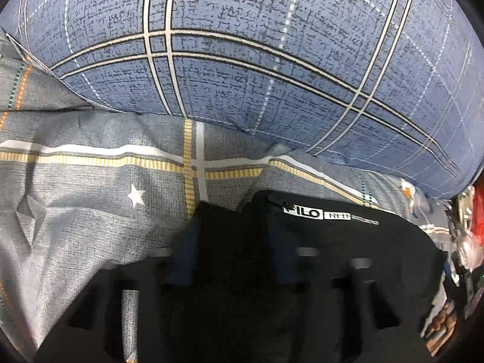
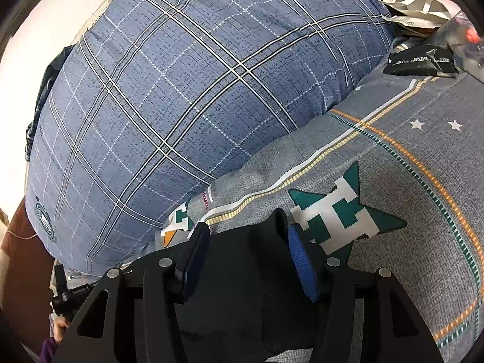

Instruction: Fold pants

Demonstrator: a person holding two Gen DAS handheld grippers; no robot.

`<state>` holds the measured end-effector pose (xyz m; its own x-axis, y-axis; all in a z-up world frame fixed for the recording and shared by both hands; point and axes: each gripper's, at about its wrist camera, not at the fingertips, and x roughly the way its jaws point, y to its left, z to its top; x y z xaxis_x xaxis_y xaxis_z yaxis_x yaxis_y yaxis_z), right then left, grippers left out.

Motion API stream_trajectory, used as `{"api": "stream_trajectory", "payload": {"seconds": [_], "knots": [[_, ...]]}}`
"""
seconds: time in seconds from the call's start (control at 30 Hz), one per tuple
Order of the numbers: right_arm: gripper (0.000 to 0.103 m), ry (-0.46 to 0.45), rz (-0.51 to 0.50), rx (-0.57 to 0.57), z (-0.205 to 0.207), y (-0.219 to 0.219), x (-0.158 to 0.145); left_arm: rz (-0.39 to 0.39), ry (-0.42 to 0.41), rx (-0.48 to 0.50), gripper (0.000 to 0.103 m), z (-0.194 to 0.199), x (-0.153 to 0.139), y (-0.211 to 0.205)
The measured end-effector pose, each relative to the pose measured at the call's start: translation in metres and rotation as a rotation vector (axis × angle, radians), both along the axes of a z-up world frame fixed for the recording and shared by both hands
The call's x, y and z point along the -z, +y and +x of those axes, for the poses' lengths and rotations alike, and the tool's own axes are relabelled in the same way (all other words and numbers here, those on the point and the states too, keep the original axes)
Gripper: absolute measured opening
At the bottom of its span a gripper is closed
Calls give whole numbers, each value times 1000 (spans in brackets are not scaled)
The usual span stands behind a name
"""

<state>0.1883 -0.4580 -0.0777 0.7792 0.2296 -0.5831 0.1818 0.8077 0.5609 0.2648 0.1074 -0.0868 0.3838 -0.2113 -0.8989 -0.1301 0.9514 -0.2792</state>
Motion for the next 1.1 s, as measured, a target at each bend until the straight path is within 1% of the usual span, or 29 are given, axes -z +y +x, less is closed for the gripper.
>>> {"api": "stream_trajectory", "payload": {"seconds": [0.1,0.17,0.23,0.33,0.4,0.47,0.5,0.53,0.6,0.7,0.73,0.77,0.8,0.83,0.87,0.9,0.93,0.97,1.0,1.1], "knots": [[56,5,-23,-12,3,4,0,6,-23,29,21,-7,-8,2],[56,23,-30,-13,6,7,2,-4,-43,41,10,-10,-17,2],[56,34,-16,-20,7,6,5,-13,-71,72,9,-14,-28,-3],[56,28,5,-19,3,0,6,16,-88,130,7,-18,-38,-10],[56,22,32,-11,0,-7,7,56,-67,127,7,-12,-32,-21],[56,20,67,1,-3,-14,11,62,-53,103,8,-11,-25,-20],[56,23,82,1,-3,-17,14,61,-50,74,15,-9,-23,-17],[56,25,87,-2,-3,-18,15,42,-46,62,40,-9,-20,-13],[56,40,81,-14,0,-18,19,-27,-41,58,76,-6,-13,-11],[56,42,81,-19,5,-16,22,-3,-48,61,76,-4,-9,-17],[56,38,85,-20,7,-16,22,12,-58,74,75,-3,-9,-20],[56,36,81,-19,11,-14,22,30,-70,84,68,-3,-8,-24],[56,34,72,-18,12,-13,22,67,-75,96,46,-2,-8,-27],[52,33,50,-16,14,-11,21,127,-68,110,26,-2,-7,-31],[39,41,9,-24,18,-5,20,137,-66,122,26,-1,-7,-32],[25,51,-19,-29,21,-2,19,117,-81,129,15,-2,-9,-31],[9,75,-61,-40,25,5,19,103,-94,134,8,-4,-13,-30],[9,72,-84,-40,25,10,17,95,-107,141,8,-7,-18,-29],[9,57,-89,-41,24,11,14,89,-137,149,8,-12,-25,-28],[8,-42,-101,-35,11,16,-12,39,-207,164,7,-28,-46,-19]]}}
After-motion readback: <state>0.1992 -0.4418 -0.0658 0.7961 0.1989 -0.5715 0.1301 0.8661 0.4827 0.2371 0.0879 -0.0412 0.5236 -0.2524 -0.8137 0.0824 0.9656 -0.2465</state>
